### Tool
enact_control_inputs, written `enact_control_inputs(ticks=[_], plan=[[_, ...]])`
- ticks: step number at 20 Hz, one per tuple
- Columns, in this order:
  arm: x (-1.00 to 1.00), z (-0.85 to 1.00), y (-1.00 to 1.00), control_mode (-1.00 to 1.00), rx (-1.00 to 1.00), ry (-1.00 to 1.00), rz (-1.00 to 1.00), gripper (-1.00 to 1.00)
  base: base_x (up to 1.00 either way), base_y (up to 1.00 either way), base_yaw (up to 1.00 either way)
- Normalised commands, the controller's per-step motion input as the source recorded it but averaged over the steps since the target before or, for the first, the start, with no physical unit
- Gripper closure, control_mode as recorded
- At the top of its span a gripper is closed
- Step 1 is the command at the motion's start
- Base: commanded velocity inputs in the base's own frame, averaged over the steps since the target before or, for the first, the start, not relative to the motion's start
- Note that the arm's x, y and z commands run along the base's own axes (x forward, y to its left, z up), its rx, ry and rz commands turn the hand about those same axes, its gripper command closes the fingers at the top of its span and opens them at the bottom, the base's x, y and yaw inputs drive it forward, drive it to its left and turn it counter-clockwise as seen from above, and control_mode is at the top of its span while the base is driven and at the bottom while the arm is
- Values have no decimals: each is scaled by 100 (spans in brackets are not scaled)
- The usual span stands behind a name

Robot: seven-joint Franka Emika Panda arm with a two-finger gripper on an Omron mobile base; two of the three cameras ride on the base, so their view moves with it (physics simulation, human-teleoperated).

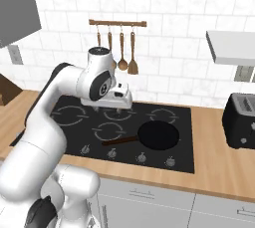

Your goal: Turn off the front right burner of the stove.

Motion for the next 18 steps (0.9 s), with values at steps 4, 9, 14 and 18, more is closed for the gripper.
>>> enact_control_inputs(ticks=[4, 9, 14, 18], plan=[[-1, -33, -87, -100, 0, 0, 0, -100, 0, 0, 0], [0, -38, -84, -100, -1, 0, 1, -100, 0, 0, 0], [0, -36, -80, -100, 0, 0, 8, -100, 0, 0, 0], [15, -31, -76, -100, -2, 0, 22, -100, 0, 0, 0]])
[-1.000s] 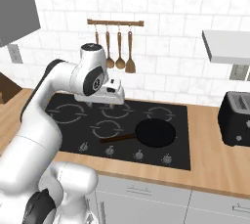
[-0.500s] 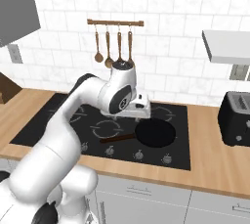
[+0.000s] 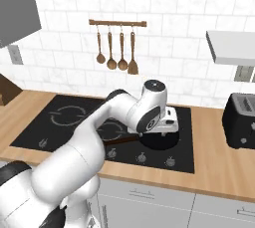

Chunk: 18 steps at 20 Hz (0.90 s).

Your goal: Turn off the front right burner of the stove.

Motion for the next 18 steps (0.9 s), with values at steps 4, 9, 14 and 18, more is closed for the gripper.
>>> enact_control_inputs(ticks=[4, 9, 14, 18], plan=[[9, -31, -58, -100, -1, 0, 26, -100, 0, 0, 0], [1, -37, -46, -100, 0, 0, 30, -100, 0, 0, 0], [11, -36, -29, -100, 0, -1, 33, -100, 0, 0, 0], [6, -31, -27, -100, 2, -5, 35, -100, 0, 0, 0]])
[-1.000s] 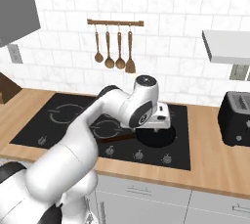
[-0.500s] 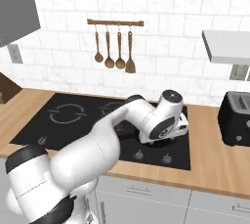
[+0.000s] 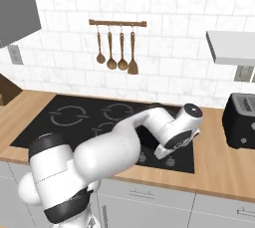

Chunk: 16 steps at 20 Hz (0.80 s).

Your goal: Turn off the front right burner of the stove.

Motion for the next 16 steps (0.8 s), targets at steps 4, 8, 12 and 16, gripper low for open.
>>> enact_control_inputs(ticks=[4, 8, 12, 16], plan=[[6, -30, -21, -100, 5, -10, 35, -100, 0, 0, 0], [9, -33, -9, -100, 0, -6, 33, -100, 0, 0, 0], [17, -33, 0, -100, 0, -5, 22, -100, 0, 0, 0], [8, -28, 0, -100, 0, -1, 16, -100, 0, 0, 0]])
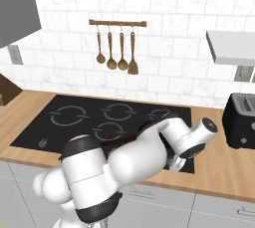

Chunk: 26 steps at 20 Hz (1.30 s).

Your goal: Turn off the front right burner of the stove.

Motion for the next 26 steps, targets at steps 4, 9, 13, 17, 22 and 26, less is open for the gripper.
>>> enact_control_inputs(ticks=[4, 9, 13, 17, 22, 26], plan=[[4, -9, 0, -100, 0, 1, 3, -100, 0, 0, 0], [6, -6, 1, -100, 0, 0, 0, -100, 0, 0, 0], [7, -16, 15, -100, 0, 0, -1, -100, 0, 0, 0], [0, -15, 23, -100, -2, 0, -1, -100, 0, 0, 0], [0, -14, 5, -100, -1, 0, -1, -100, 0, 0, 0], [0, -21, 0, -100, -2, 1, -1, -100, 0, 0, 0]])
